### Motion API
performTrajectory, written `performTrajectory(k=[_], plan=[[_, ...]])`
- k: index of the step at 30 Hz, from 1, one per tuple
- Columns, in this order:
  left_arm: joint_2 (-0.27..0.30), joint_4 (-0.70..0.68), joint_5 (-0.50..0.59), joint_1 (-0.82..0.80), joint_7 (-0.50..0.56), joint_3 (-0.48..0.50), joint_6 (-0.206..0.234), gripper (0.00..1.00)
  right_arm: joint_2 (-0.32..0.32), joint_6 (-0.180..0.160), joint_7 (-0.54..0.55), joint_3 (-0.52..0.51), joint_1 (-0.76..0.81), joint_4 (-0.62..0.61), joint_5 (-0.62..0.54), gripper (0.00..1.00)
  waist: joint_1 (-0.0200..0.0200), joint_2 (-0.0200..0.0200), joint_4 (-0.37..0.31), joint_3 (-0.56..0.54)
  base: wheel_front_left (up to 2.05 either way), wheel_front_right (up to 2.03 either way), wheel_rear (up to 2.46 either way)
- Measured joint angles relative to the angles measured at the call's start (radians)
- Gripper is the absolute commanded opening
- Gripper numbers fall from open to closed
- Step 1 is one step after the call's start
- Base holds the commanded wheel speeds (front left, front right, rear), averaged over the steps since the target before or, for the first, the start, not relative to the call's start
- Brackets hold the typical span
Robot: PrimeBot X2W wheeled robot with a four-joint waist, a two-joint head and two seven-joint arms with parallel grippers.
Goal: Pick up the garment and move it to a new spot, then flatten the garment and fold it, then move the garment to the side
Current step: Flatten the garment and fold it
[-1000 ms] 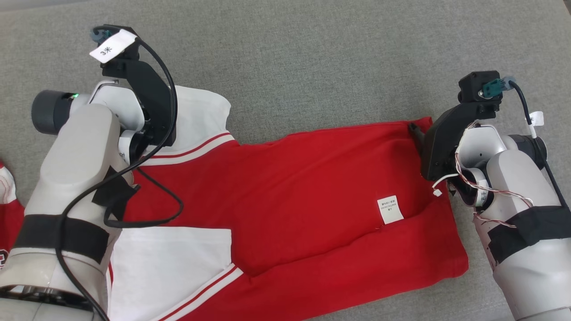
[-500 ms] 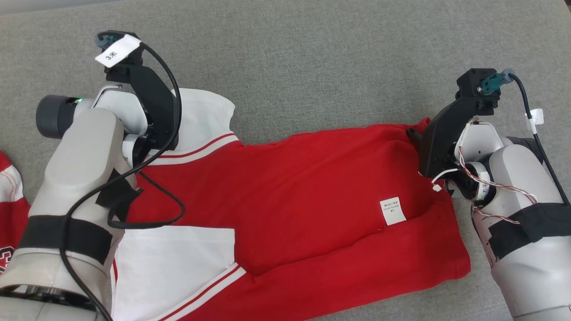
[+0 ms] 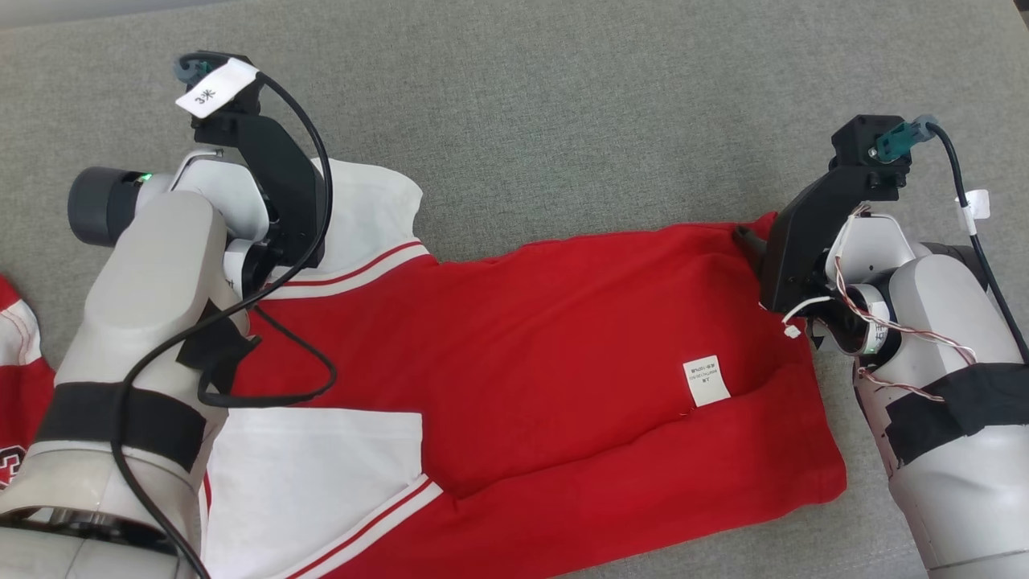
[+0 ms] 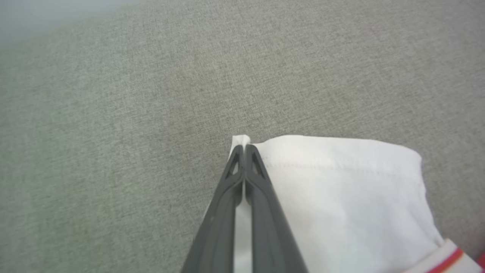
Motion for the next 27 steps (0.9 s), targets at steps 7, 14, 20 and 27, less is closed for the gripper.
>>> performTrajectory(k=[7, 14, 20, 27], plan=[[-0.003, 0.015, 0.0, -0.002, -0.007, -0.002, 0.0, 0.0, 0.001, -0.008, 0.001, -0.006, -0.012, -0.002, -0.009, 0.14, 0.0, 0.0, 0.001, 0.0, 0.0, 0.0, 0.0], [-0.005, 0.024, 0.0, -0.007, -0.029, -0.002, 0.0, 0.0, 0.001, -0.014, 0.0, -0.012, -0.018, -0.004, -0.019, 0.0, 0.0, 0.0, 0.001, 0.001, 0.0, 0.0, 0.0], [-0.005, 0.021, 0.0, -0.038, -0.075, 0.002, 0.02, 0.0, 0.005, -0.018, -0.029, -0.037, -0.019, -0.004, -0.019, 0.0, -0.0001, 0.0, 0.001, -0.004, 0.0, 0.0, 0.0], [-0.006, 0.021, -0.001, -0.04, -0.132, 0.008, 0.037, 0.0, 0.005, -0.021, -0.055, -0.058, -0.014, 0.0, -0.019, 0.0, -0.0002, 0.0, 0.011, -0.025, 0.0, 0.0, 0.0]])
